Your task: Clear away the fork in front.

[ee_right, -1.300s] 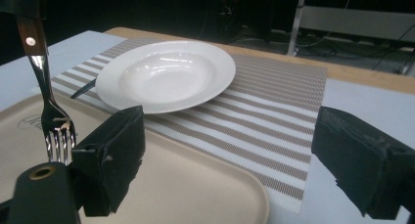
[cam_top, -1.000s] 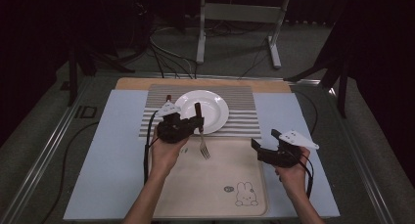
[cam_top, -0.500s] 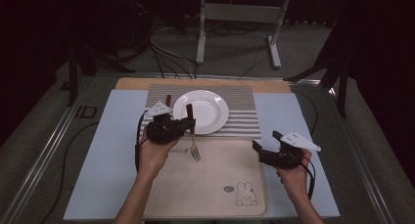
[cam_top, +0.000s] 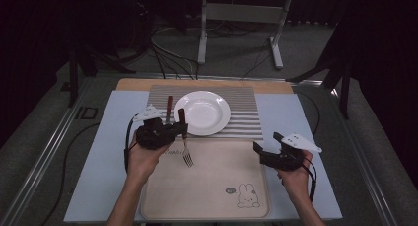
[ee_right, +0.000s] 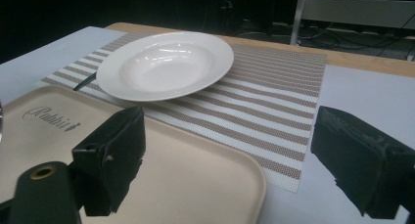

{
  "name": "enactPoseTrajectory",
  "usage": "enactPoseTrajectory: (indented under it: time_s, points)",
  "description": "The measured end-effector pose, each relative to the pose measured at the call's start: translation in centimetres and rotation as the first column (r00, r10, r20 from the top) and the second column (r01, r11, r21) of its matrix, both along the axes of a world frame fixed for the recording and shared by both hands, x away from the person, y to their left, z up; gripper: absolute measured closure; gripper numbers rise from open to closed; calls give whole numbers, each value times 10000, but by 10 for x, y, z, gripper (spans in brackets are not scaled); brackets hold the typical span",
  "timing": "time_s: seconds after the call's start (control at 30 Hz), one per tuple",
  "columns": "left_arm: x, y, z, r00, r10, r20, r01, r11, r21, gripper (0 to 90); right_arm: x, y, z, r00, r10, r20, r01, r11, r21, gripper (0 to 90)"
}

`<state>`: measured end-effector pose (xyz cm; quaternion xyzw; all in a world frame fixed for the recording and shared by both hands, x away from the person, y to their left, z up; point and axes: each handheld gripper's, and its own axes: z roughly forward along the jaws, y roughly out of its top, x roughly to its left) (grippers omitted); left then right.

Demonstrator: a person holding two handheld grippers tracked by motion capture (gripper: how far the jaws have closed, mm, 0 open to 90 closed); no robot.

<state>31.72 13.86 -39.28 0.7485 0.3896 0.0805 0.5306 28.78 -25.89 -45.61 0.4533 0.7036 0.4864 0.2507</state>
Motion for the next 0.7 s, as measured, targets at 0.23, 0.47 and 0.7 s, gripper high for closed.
enactPoseTrajectory:
  time_s: [0.23,0.47,0.7]
  points:
    - [-9,13,3,10000,55,-60,-54,9998,190,800,-1,-3,1,10000,-94,-8,94,9999,78,133]
    - [-21,28,5,9997,19,-247,-6,9987,516,799,-1,-4,1,9999,-117,16,117,9999,59,133]
    - [-31,37,3,9992,-66,-398,98,9967,809,797,-2,-4,2,9999,-133,29,133,9999,79,133]
